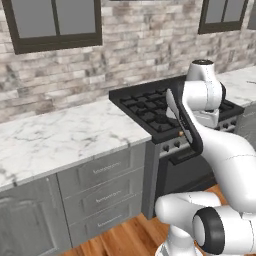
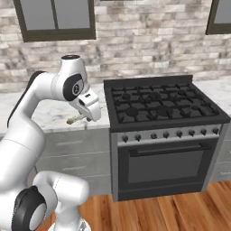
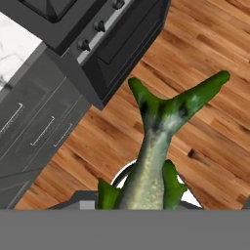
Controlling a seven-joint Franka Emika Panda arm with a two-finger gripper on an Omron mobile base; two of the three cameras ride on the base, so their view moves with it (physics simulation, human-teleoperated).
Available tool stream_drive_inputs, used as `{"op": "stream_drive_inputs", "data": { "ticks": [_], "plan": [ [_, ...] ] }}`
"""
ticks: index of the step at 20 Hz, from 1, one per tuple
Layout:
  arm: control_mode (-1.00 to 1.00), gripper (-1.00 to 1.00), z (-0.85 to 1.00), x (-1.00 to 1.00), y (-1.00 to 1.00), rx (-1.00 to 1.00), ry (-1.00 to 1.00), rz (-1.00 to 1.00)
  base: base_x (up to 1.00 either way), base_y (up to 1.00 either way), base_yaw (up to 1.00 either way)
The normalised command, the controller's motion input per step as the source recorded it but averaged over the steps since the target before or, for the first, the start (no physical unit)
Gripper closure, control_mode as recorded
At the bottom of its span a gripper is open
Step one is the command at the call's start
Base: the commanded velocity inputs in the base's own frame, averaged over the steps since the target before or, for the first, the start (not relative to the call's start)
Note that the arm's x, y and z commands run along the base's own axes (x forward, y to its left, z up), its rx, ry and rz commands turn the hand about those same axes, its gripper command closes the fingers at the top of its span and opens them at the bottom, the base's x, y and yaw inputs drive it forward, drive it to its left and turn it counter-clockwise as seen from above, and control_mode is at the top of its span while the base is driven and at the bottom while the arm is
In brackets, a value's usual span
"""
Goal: Retrieve the fish from the fridge and place it on the cutting board.
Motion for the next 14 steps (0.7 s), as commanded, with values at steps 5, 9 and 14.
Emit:
{"op": "stream_drive_inputs", "data": {
  "ticks": [5, 9, 14],
  "plan": [
    [1.00, 1.00, 0.00, 0.00, 0.00, 0.00, 0.00, 0.00, 0.24, -0.30, 0.00],
    [1.00, 1.00, 0.00, 0.00, 0.00, 0.00, 0.00, 0.00, 0.18, -0.52, 0.00],
    [1.00, 1.00, 0.00, 0.00, 0.00, 0.00, 0.00, 0.00, 0.24, -0.74, 0.03]
  ]
}}
